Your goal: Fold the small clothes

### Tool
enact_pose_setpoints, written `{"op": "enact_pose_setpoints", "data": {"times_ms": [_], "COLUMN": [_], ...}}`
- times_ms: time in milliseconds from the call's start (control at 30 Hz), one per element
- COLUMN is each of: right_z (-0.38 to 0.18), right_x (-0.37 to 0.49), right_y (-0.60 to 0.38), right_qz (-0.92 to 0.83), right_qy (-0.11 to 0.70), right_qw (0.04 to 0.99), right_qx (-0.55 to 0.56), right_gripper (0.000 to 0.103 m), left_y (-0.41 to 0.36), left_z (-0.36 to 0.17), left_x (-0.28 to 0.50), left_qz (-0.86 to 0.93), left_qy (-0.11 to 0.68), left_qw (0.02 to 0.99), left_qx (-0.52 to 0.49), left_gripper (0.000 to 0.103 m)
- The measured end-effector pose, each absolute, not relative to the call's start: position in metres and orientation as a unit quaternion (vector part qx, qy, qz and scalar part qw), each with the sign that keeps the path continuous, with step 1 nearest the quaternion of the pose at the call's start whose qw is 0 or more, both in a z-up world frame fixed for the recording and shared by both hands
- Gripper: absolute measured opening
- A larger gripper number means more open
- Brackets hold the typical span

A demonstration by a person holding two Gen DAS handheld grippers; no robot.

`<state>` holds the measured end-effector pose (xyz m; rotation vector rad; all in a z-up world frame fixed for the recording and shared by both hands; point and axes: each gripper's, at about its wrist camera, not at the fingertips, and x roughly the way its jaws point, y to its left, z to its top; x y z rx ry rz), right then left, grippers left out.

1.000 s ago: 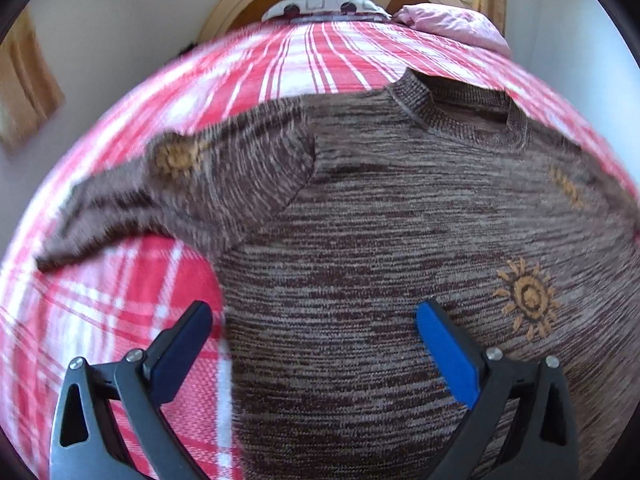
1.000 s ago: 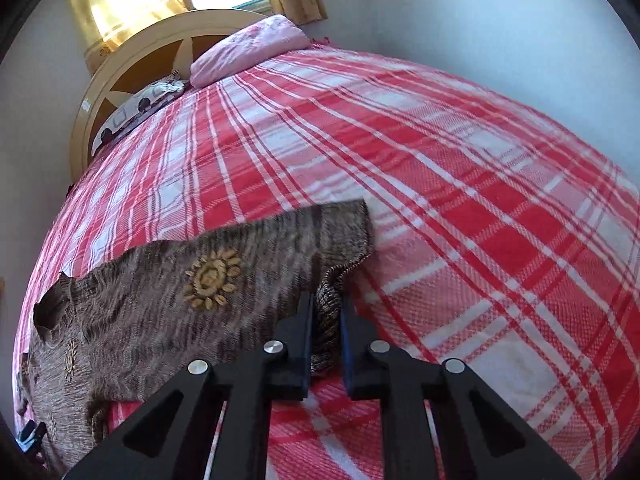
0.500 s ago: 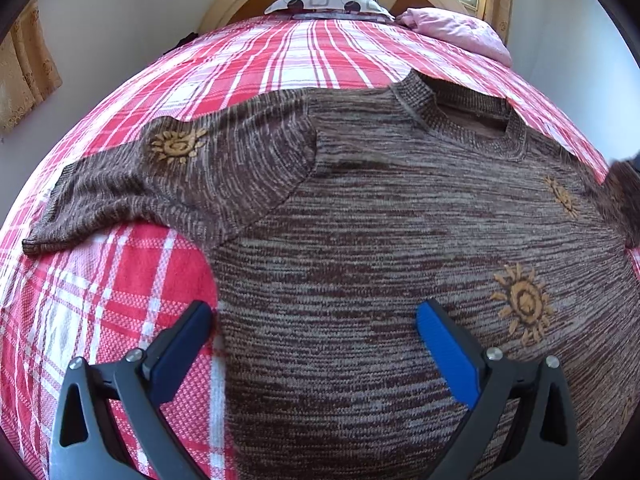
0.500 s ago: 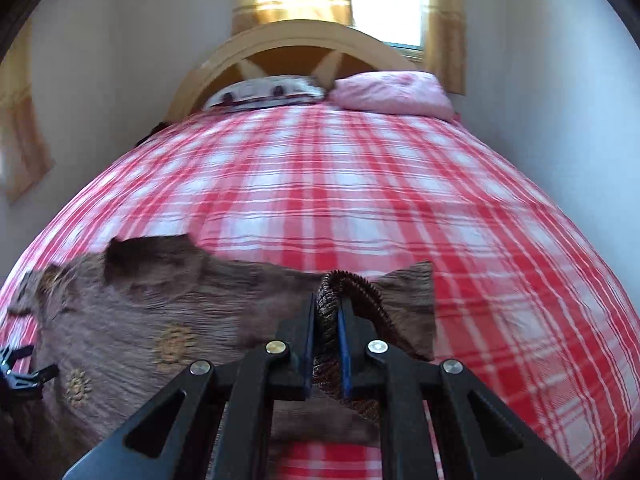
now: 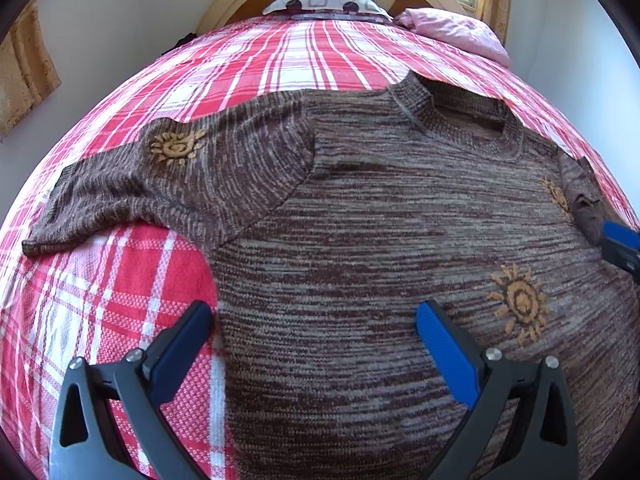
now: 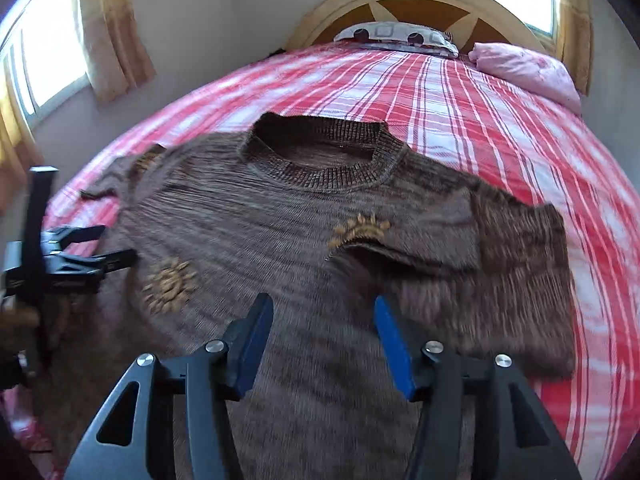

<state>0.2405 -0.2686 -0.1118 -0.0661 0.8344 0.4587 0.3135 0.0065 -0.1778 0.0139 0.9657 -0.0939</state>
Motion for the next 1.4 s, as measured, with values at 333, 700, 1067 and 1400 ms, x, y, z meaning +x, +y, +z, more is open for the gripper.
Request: {"op": "enact_pose_setpoints", "data": {"times_ms": [333, 700, 1067, 1400], "right_z": [-0.117, -0.121, -0.126, -0.130], "right_x": [0.175, 0.170, 0.176, 0.180], "right_y": [-0.385, -0.413, -0.416, -0.416], "right_qz": [0.098, 0.109, 0.101, 0.100], "right_qy": [0.334, 0.316, 0.328, 0.336], "right_qw": [0.933, 0.932, 0.927, 0.925], "right_qx": [0.092, 0.141, 0.148, 0.145], "right_gripper": [0.055, 0.056, 0.059, 0.059], "left_y": [-0.146, -0.253, -0.265, -0.182], "left_z": [-0.127, -0.147, -0.152, -0.124], "left_x": [0.291, 0.351, 0.362, 0.388], "left_qz": [-0.156, -0.176, -0.221, -0.277], "left_qy": [0.371, 0.395, 0.418, 0.463], "left_qw": [0.894, 0.877, 0.862, 0.839], "left_qx": [0.196, 0.209, 0.183, -0.061], "left_gripper": [0.103, 0.069, 0.022, 0.004]}}
